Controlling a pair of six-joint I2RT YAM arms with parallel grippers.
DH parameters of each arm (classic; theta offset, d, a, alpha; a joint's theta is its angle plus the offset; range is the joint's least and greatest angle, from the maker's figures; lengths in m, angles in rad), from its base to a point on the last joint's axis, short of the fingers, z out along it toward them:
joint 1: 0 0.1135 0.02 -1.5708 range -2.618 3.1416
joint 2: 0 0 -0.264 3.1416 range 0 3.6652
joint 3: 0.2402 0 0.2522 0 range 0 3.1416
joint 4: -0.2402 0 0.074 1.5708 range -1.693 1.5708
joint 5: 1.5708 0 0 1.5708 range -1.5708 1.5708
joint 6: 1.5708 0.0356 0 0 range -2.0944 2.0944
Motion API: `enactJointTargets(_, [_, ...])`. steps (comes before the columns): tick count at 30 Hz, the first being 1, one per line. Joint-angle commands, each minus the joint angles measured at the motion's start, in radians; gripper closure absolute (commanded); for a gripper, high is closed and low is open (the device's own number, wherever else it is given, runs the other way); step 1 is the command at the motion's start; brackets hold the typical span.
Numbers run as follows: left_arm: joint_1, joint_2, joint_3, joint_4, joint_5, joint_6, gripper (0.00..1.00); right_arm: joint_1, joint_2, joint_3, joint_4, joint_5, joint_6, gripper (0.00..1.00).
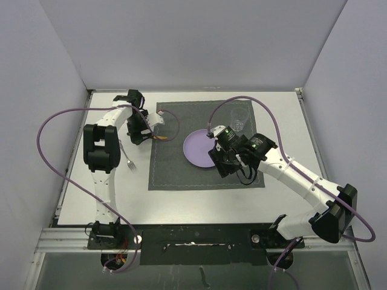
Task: Set the dinner table for one person
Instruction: Pick up the knife at the center of the board.
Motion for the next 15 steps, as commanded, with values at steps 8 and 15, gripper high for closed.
enactJointTargets(8, [0.026, 0.071, 0.058, 0.054, 0.026, 0.034, 0.15, -0.013, -0.010, 0.054, -0.012, 0.032, 0.009, 0.53])
enactJointTargets(15, [0.033, 0.100, 0.075, 0.085, 0.017, 0.037, 0.19, -0.014, 0.007, 0.060, -0.013, 0.033, 0.007, 0.53])
